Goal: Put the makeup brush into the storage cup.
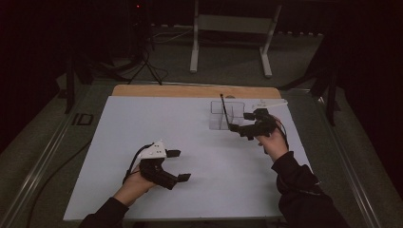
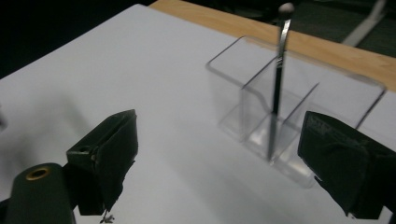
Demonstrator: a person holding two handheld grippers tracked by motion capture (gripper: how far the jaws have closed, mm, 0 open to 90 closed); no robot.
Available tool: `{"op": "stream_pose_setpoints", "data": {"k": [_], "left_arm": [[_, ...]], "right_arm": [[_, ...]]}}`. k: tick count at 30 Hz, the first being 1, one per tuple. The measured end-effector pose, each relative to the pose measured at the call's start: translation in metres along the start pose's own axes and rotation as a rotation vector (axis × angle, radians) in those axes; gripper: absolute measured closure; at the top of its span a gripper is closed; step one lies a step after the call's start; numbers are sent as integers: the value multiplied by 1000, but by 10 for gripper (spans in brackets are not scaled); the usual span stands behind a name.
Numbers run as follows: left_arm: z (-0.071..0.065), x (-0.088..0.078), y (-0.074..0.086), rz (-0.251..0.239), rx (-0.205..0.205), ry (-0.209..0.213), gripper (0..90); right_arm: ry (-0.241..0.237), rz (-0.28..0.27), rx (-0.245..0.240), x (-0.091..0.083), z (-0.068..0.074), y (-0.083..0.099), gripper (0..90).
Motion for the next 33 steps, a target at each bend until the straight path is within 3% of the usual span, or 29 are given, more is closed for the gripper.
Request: {"op": "stream_pose_setpoints", "data": {"k": [3, 11, 15, 23, 33], "left_arm": [[3, -7, 4, 8, -8, -3, 68], [7, -25, 13, 21, -15, -43, 68], [8, -32, 18, 28, -23, -50, 68], [10, -44, 26, 37, -31, -64, 68], [14, -55, 45, 53, -53, -77, 68]], "right_arm": [[-24, -11, 2, -6, 7, 7, 125], [-62, -19, -49, -22, 30, 35, 125], [-96, -29, -50, -31, 34, 48, 132], [-84, -15, -73, -41, 37, 79, 141], [-120, -16, -67, -48, 50, 104, 148]]}}
Point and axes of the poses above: each handheld gripper's, and its own axes: x roughly forward along the jaws, y roughly out of its underside, z roughly to its left, the point moved 7 cm from there along x, roughly forward along the jaws, and after that the axes turned 3 degrees about z, right-handed, at the moved point
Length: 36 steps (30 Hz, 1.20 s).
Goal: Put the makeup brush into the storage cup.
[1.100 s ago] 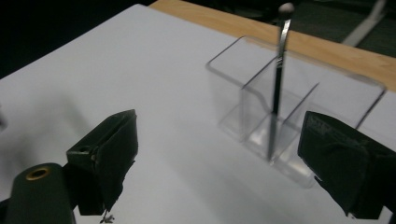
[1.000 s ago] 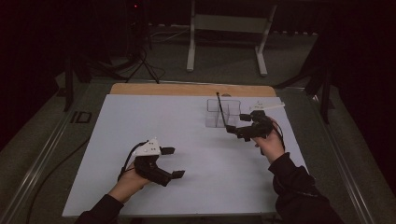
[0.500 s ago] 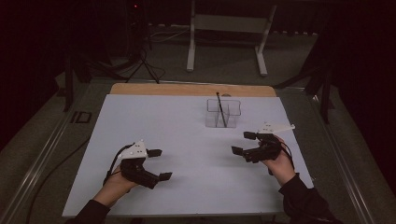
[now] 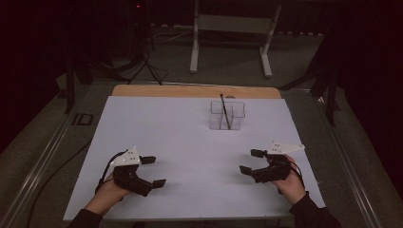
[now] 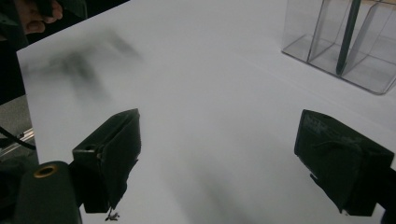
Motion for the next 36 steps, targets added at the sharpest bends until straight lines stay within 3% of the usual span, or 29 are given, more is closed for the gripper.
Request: {"op": "stream_pose_setpoints", "data": {"k": [5, 11, 21, 24, 29, 32, 36], "left_arm": [[3, -4, 9, -17, -18, -11, 68], [6, -6, 16, -18, -17, -24, 68], [10, -11, 30, -43, -52, -35, 69], [11, -11, 34, -41, -59, -39, 69], [12, -11, 35, -61, -60, -38, 69], [11, -11, 35, -58, -51, -41, 69], [11, -9, 38, -54, -59, -35, 69]], "right_arm": [[-4, -20, 1, -7, 4, 9, 148], [-15, 3, -2, -10, 4, 23, 149], [35, 13, -21, -21, -2, 42, 148], [56, 24, -35, -22, -5, 45, 148], [58, 35, -23, -22, -6, 47, 145], [61, 45, -41, -20, -5, 48, 144], [53, 46, -29, -19, -5, 50, 144]]}}
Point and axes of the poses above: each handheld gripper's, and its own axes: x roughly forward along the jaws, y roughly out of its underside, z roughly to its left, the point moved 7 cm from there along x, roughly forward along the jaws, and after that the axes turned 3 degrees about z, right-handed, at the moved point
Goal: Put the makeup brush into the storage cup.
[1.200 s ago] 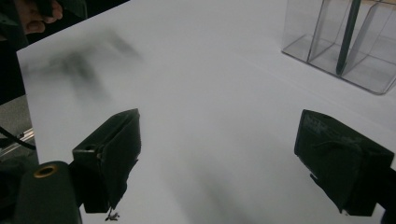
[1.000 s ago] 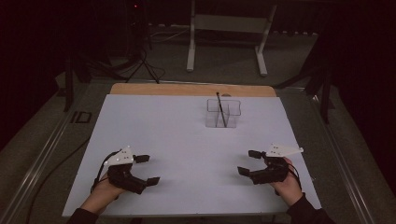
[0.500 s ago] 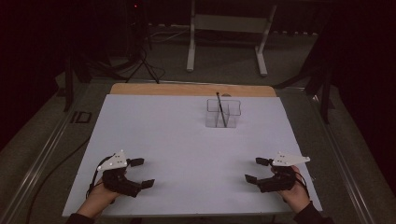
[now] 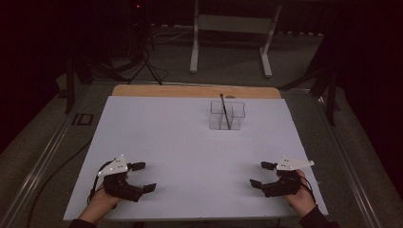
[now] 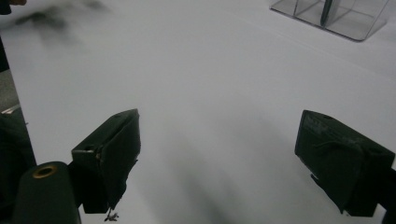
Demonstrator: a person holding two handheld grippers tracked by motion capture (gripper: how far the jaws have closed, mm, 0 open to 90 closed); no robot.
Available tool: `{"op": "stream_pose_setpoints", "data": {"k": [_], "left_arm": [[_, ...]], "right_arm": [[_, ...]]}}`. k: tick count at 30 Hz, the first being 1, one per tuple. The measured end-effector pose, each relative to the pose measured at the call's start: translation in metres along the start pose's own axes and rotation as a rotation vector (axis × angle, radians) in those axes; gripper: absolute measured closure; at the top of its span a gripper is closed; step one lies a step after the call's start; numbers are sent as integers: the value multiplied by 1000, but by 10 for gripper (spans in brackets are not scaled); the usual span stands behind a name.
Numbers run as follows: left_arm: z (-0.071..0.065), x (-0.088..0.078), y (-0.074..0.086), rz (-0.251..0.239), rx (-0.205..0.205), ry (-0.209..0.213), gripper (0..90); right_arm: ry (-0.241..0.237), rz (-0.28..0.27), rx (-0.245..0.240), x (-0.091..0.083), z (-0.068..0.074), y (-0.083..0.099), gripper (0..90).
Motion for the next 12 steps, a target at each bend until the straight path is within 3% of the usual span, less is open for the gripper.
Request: {"op": "stream_pose_setpoints", "data": {"k": [12], "left_arm": [[-2, 5, 3, 16, 1, 8, 69]], "right_arm": [[-8, -6, 9, 0, -1, 1, 145]]}}
Point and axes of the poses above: each handheld gripper's, and its own axes: x roughly forward along the jaws, y roughly out of its underside, z roughly to its left, the point moved 7 cm from there along x, roughly forward along the jaws, and after that the axes turned 3 degrees about z, right-handed, at the moved point
